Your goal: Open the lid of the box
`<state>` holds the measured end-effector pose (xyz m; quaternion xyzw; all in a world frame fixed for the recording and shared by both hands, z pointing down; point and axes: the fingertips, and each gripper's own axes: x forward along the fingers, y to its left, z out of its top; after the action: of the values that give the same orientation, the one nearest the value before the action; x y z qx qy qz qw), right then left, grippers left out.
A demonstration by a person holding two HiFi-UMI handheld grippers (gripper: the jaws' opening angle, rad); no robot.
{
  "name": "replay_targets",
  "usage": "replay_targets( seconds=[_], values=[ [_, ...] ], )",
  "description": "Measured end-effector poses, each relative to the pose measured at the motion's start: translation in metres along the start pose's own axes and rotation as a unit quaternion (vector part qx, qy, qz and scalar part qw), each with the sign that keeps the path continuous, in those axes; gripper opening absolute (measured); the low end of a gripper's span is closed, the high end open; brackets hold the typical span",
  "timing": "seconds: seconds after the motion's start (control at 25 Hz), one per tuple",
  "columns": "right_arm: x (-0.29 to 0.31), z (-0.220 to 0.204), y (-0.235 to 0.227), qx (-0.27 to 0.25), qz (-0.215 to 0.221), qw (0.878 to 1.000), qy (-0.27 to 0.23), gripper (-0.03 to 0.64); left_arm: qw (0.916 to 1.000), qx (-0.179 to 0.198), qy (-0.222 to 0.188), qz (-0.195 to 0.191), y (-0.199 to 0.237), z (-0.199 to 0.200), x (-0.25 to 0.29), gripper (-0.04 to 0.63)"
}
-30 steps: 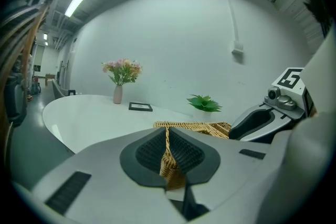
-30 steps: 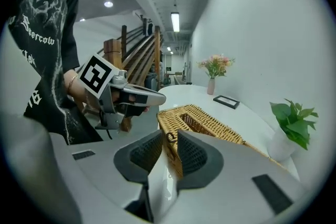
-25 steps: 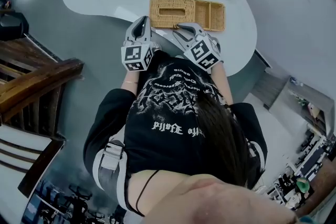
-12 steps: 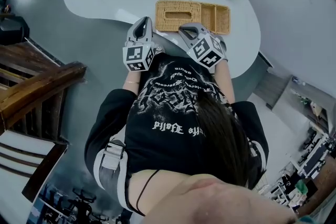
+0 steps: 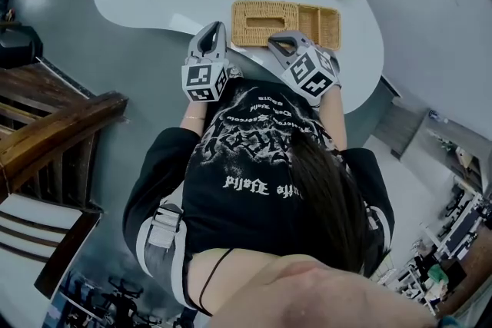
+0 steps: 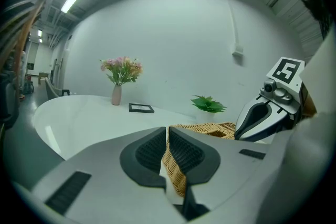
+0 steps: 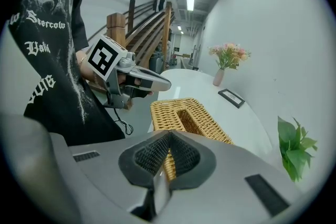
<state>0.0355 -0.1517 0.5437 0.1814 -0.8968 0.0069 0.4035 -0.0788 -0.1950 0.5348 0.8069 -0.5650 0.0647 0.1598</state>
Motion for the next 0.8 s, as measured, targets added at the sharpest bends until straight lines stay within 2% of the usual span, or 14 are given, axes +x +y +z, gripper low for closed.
replay_targets(
  seconds=[0.28, 0.8],
  values=[
    [-0.009, 0.008, -0.004, -0.012, 0.010, 1.000, 0.008, 0.034, 1.0000, -0.006, 0.004, -0.006, 0.006, -0.001, -0.002, 0.029],
    [-0.015, 0.024, -0.022, -0.046, -0.027, 0.998, 0.030, 0.034, 0.9997, -0.013, 0.009, -0.018, 0.017, -0.005, 0.005, 0.029]
  ],
)
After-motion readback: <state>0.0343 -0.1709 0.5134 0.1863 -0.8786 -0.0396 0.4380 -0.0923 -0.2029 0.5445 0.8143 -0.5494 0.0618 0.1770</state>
